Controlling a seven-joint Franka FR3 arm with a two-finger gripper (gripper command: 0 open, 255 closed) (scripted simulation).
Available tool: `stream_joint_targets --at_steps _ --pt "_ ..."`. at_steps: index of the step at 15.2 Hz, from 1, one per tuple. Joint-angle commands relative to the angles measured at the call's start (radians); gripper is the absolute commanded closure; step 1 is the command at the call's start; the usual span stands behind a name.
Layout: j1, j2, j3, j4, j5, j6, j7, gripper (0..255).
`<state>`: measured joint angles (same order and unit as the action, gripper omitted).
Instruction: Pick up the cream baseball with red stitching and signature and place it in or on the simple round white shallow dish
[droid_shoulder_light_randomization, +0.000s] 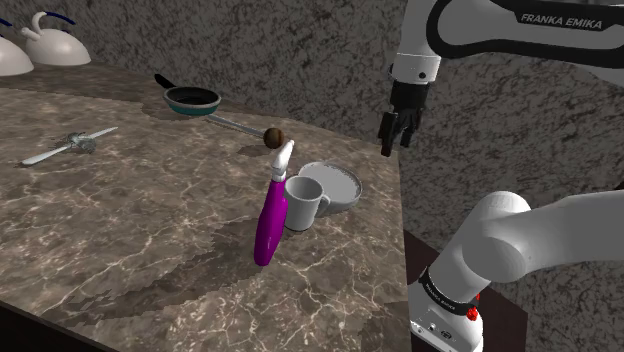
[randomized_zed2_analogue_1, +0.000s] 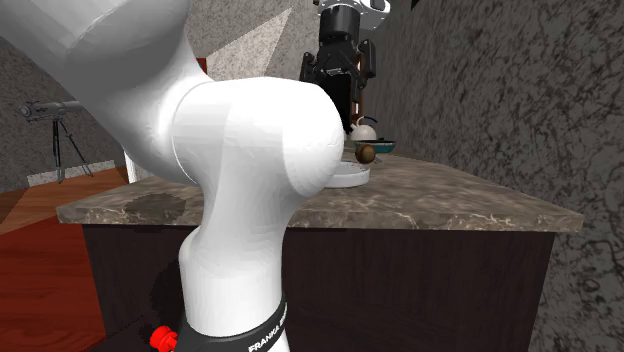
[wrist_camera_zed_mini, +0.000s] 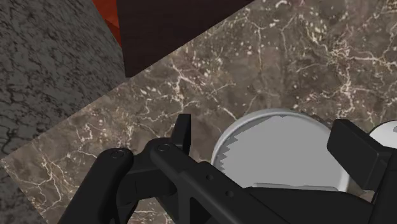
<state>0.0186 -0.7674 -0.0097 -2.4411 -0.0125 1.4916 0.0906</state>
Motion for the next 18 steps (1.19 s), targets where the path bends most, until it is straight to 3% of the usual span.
stream_joint_targets --at_steps 1,9,18 --pt "0.000 0.000 0.000 0.000 0.000 0.000 0.000 0" --pt "0.006 0.334 0.036 0.184 0.000 0.144 0.048 0" --pt "0.010 0.702 0.064 0.488 -0.028 0.199 0.105 0"
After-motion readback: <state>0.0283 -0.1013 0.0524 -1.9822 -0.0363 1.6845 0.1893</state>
